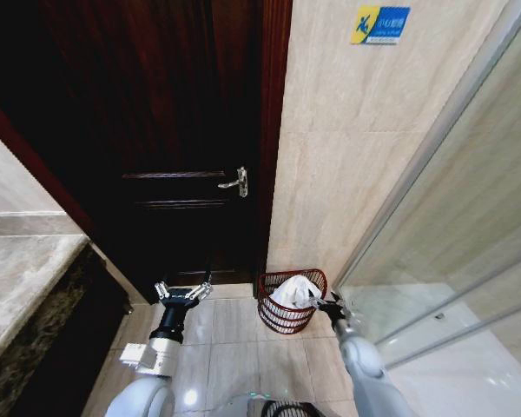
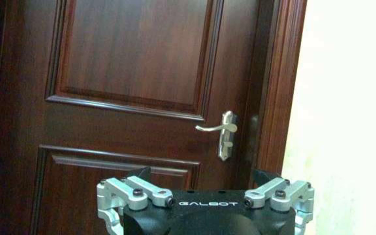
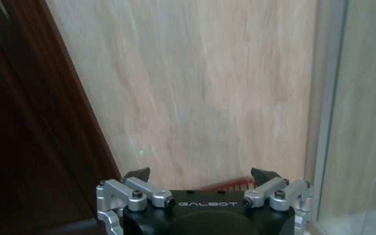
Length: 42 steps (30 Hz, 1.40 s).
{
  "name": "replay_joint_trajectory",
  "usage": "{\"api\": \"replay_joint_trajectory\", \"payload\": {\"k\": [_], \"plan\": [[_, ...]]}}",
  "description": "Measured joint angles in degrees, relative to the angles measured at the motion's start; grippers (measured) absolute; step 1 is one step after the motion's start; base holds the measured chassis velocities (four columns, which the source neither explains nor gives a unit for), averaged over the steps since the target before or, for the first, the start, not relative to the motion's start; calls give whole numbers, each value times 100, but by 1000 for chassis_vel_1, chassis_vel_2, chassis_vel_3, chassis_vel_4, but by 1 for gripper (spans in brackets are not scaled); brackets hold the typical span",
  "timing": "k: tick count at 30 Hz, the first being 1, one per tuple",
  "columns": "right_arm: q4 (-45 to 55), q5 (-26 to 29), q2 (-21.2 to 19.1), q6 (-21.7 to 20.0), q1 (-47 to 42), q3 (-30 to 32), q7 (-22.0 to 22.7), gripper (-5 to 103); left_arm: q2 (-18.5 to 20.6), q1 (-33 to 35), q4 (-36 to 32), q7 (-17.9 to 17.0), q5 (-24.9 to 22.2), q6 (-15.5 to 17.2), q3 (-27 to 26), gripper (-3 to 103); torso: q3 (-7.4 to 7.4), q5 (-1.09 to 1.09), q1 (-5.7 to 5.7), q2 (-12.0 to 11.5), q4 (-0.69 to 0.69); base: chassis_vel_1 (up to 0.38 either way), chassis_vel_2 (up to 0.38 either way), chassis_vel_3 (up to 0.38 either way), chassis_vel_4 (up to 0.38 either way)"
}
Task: Discard the used towel into the hamper.
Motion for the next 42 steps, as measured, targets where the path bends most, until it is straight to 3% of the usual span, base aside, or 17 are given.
{"api": "replay_joint_trajectory", "payload": {"k": [3,16,30,42], "plan": [[872,6,149,221,-703,196,-121,100,1,0,0,0,0,0,1,100,0,-3,0,0,-1,0,0,0,0],[2070,-266,540,1413,-1856,661,-273,100,0,0,0,0,0,0,0,100,1,-2,0,0,0,0,0,0,0],[3275,-1,699,1517,-1940,1055,-199,100,0,0,0,0,0,0,0,100,1,-3,1,-1,0,0,0,0,0],[3297,-45,704,1778,-1824,1135,-294,100,-1,0,0,0,0,0,0,100,1,-1,1,-1,0,-15,-15,-18,-11]]}}
